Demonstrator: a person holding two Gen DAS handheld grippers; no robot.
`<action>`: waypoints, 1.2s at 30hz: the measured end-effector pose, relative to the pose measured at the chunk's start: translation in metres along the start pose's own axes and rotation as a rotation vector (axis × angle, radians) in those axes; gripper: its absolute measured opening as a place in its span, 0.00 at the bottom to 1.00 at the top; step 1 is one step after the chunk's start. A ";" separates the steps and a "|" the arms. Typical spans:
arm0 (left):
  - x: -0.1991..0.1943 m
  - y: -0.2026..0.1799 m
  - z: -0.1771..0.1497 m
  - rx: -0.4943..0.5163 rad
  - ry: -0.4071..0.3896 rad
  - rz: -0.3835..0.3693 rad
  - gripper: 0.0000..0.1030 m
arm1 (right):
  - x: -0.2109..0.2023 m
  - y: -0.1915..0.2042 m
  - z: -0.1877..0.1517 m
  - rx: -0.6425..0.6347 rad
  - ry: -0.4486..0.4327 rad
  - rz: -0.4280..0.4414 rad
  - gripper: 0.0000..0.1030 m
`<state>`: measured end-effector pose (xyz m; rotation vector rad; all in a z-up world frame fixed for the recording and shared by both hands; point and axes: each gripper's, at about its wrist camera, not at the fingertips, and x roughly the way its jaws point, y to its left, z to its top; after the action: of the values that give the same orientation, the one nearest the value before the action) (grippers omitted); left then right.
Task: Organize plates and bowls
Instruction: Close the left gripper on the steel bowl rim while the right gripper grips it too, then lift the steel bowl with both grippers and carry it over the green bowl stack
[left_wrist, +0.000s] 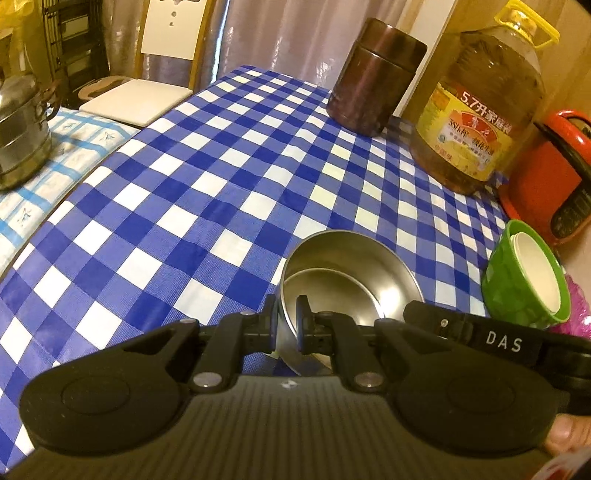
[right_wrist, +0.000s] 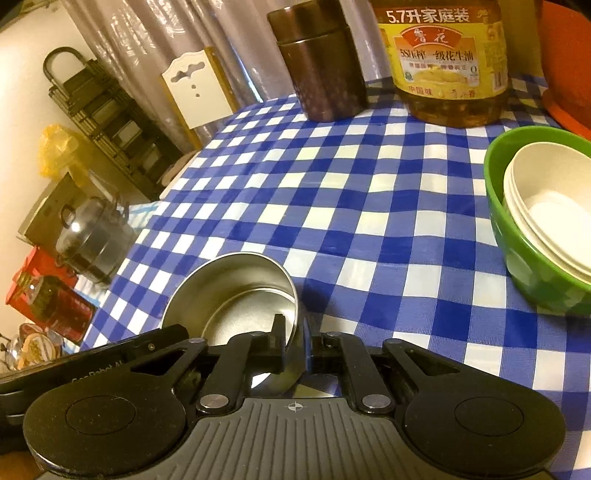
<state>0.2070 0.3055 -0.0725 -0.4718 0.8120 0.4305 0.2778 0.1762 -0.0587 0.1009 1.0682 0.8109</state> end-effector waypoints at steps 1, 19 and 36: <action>0.001 0.000 0.001 -0.002 -0.001 0.000 0.08 | 0.001 0.000 0.000 -0.001 0.000 -0.001 0.08; -0.001 -0.001 0.003 -0.053 0.007 -0.011 0.08 | 0.007 0.001 0.001 -0.011 0.000 -0.036 0.08; -0.039 -0.050 -0.002 -0.024 -0.056 -0.154 0.08 | -0.071 -0.022 0.004 0.008 -0.110 -0.067 0.07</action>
<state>0.2088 0.2562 -0.0319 -0.5383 0.7113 0.3102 0.2765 0.1169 -0.0136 0.1147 0.9657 0.7326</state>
